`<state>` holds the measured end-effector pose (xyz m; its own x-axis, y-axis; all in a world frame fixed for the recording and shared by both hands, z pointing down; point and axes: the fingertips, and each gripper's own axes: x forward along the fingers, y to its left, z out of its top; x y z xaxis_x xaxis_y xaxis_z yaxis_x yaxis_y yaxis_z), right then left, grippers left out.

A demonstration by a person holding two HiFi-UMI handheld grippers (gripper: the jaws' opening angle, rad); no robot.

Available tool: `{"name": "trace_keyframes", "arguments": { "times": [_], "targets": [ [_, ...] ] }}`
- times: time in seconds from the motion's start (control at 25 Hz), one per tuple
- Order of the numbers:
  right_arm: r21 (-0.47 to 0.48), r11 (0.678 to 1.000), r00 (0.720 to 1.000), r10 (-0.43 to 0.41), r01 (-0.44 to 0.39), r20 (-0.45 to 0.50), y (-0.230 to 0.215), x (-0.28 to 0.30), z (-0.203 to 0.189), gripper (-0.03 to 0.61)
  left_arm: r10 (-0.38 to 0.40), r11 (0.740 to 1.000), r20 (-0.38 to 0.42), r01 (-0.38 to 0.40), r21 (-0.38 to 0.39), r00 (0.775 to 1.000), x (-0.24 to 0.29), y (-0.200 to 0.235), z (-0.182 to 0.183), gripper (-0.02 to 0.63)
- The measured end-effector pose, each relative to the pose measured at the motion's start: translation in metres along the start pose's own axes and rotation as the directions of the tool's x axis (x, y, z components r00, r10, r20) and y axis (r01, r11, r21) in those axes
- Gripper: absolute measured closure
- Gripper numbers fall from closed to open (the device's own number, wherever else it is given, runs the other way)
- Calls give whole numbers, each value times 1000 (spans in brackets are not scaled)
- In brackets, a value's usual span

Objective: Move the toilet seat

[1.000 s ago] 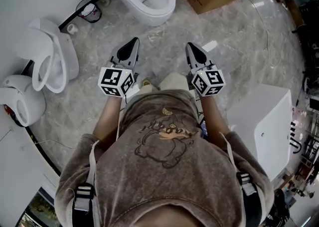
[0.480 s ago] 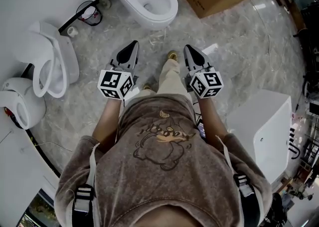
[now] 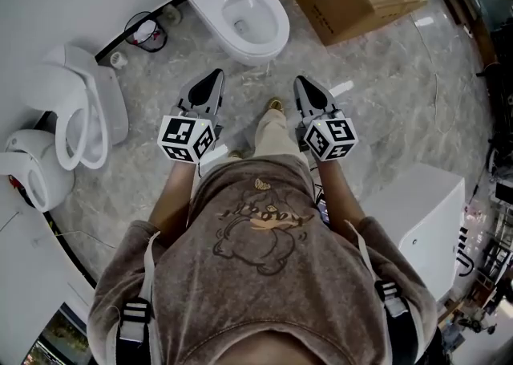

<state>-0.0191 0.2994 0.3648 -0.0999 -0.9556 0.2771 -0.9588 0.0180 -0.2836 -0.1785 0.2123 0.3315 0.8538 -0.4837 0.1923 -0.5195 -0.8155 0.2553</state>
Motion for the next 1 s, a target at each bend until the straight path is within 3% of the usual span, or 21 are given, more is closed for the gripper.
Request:
{"name": "trace_keyframes", "arguments": {
  "times": [0.52, 1.0],
  "targets": [
    [-26, 993, 991, 114, -116, -69, -73, 81, 50, 581, 123, 991, 14, -123, -47, 992, 95, 27, 29, 606],
    [-25, 965, 954, 255, -262, -156, -123, 146, 62, 581, 281, 955, 9, -279, -104, 960, 160, 45, 19, 606]
  ]
}}
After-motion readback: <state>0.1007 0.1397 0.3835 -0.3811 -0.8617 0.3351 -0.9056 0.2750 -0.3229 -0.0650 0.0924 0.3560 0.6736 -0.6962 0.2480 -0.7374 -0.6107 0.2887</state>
